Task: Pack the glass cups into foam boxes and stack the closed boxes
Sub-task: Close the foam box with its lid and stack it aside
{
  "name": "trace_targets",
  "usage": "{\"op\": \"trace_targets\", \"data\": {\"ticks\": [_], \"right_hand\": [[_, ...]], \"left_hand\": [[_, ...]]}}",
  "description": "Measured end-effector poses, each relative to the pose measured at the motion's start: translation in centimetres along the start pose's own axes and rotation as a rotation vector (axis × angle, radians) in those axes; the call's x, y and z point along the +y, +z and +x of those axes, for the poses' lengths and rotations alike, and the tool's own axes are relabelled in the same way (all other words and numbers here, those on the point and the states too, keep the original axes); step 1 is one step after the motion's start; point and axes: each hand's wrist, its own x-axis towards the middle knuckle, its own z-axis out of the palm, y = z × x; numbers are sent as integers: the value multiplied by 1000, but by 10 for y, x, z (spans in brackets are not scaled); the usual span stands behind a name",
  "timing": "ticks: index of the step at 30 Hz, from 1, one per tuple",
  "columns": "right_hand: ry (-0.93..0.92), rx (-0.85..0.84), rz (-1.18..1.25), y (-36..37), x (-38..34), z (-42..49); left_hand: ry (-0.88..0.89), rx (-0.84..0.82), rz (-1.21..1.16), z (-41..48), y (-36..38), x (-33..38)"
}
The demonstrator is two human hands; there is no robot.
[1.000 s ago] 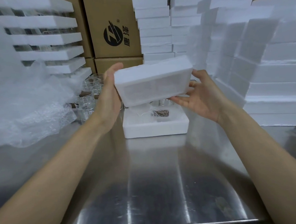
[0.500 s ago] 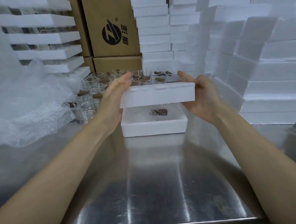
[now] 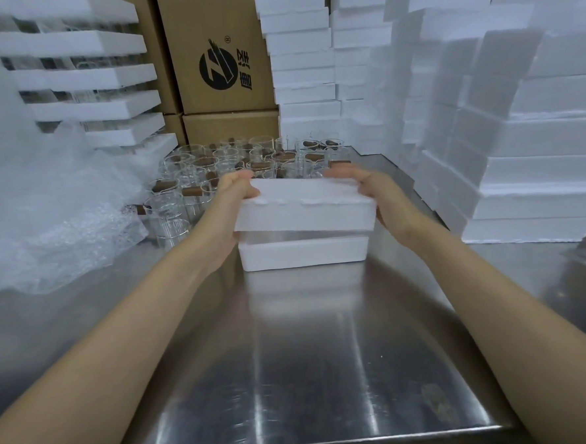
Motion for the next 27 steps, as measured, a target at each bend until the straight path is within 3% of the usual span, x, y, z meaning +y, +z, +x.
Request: {"op": "trace_targets", "data": {"ticks": [9,19,27], "right_hand": [[-83,-38,-150,-3,12,3],[40,-67,-105,-7,16,2],[91,-87,-113,-6,14,1]], "left_hand": [[-38,-7,4,7,-2,-1],[-88,-55,173,9,-6,-6],[-21,156,194,5,-1,-14]]}}
